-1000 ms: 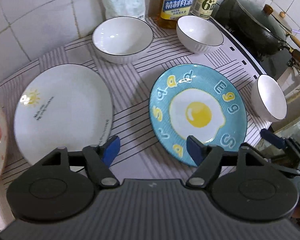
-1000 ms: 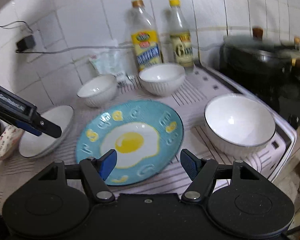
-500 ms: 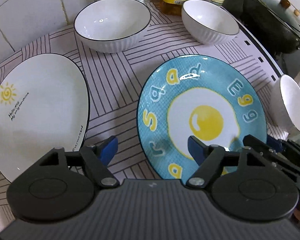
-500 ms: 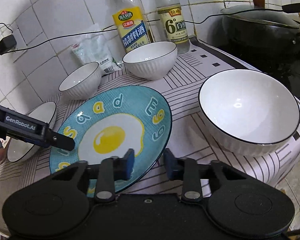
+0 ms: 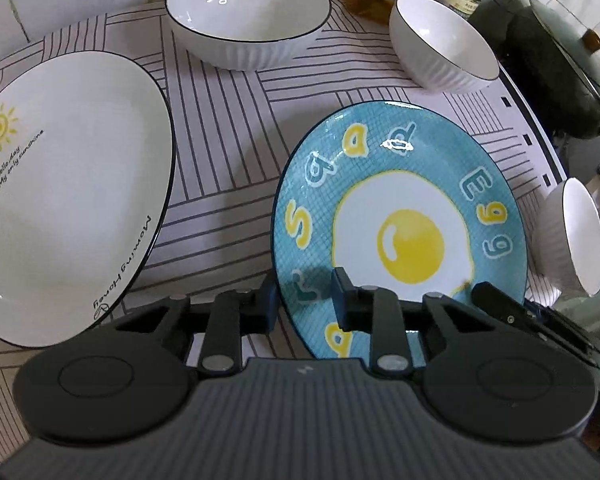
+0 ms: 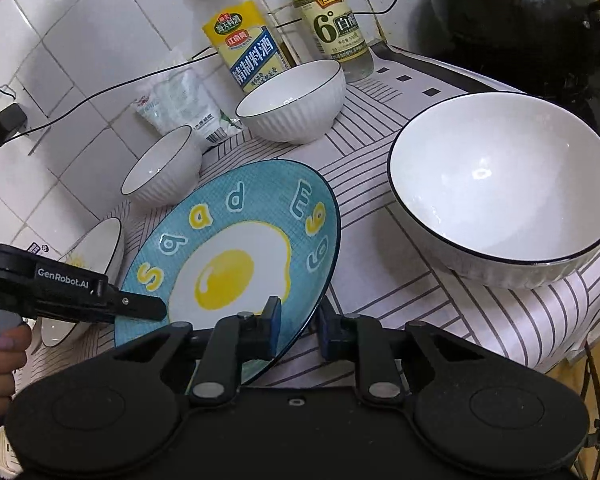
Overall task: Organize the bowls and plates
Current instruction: 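Lift the blue egg plate and carry it over the sun-print plate, then lower the egg plate onto the sun-print plate and open the right gripper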
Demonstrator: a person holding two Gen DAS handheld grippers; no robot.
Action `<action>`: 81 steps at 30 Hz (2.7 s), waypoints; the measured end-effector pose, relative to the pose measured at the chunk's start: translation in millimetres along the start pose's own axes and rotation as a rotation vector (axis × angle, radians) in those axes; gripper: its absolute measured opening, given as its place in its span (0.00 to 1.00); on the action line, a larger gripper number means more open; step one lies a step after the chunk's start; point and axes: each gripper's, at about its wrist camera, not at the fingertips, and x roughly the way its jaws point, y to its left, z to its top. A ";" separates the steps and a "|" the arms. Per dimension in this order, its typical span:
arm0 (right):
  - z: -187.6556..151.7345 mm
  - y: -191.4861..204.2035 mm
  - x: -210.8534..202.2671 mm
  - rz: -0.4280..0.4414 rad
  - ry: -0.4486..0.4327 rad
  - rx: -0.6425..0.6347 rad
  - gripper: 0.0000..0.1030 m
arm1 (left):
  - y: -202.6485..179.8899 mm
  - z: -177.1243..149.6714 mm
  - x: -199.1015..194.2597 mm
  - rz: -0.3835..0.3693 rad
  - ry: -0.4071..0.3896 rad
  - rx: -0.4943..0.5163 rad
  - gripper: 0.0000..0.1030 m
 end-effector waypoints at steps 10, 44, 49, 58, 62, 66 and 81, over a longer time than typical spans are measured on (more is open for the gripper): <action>12.4 10.2 -10.7 0.033 0.040 -0.125 0.22 | -2.6 -1.1 -15.1 0.007 0.019 -0.006 0.25; 72.3 158.1 56.4 0.458 0.279 -0.563 0.24 | 125.0 -47.1 -135.5 0.189 -0.153 -0.386 0.25; 71.2 168.9 90.5 0.456 0.361 -0.520 0.24 | 156.9 -41.6 -117.7 0.166 -0.085 -0.455 0.25; 69.0 188.1 106.6 0.350 0.408 -0.552 0.24 | 186.9 -35.0 -98.0 0.153 -0.030 -0.507 0.26; 70.7 193.8 107.3 0.307 0.426 -0.558 0.24 | 192.8 -32.9 -93.4 0.143 -0.016 -0.535 0.26; 71.1 196.3 110.6 0.274 0.432 -0.559 0.24 | 194.1 -31.7 -89.3 0.134 0.000 -0.544 0.26; 49.4 226.4 119.0 0.058 0.405 -0.702 0.41 | 198.0 -28.8 -78.7 0.126 0.018 -0.567 0.25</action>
